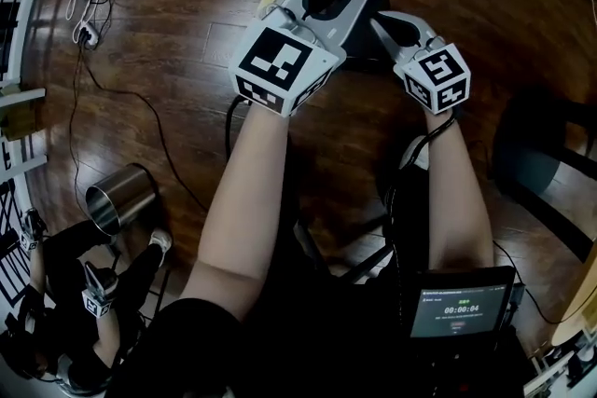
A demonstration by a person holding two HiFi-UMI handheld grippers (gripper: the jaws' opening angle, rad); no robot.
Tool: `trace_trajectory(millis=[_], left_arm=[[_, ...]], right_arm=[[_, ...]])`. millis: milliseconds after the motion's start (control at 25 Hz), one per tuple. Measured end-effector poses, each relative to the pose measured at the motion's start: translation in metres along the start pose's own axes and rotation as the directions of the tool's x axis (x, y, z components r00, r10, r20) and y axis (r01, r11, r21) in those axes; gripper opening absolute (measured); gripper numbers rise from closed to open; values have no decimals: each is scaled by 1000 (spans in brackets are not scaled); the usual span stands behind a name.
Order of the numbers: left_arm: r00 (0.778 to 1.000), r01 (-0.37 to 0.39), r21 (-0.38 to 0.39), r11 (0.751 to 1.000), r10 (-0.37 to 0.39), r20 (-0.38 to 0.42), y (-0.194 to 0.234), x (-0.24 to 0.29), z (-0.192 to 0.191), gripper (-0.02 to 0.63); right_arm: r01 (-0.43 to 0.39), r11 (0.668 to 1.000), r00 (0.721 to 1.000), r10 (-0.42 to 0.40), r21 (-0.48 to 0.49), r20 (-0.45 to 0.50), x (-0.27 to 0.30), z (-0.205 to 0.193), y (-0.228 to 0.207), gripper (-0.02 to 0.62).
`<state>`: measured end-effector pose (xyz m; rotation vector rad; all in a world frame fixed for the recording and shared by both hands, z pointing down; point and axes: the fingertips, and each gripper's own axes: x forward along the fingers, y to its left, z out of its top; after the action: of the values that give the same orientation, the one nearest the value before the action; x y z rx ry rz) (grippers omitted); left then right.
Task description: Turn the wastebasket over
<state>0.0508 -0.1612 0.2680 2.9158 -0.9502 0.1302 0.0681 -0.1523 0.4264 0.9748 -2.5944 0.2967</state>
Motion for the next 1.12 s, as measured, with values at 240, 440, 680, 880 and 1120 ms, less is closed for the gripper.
trace_trajectory(millis=[240,440,680,880,1120], left_arm=[[999,-42,-26,999,43,32,13,-9,10,3],[998,-36,-69,997,39,44,24,-15,-2,3],[997,-32,-68,997,37,74,16,-16,19,3],[996,-35,-81,996,42,84,15,-16,25,3],[995,-34,-72,997,41,95,14,-19,34,3]], right_arm=[[10,998,973,-23,-57,-230,30,-89,-2,72],[-8,996,928,-26,-91,-372,67,-147,14,157],[-81,938,854,-110,-338,-509,71,-181,28,243],[-168,853,787,-185,-494,-588,75,-210,36,259],[-230,675,746,-340,-701,-572,81,-229,25,261]])
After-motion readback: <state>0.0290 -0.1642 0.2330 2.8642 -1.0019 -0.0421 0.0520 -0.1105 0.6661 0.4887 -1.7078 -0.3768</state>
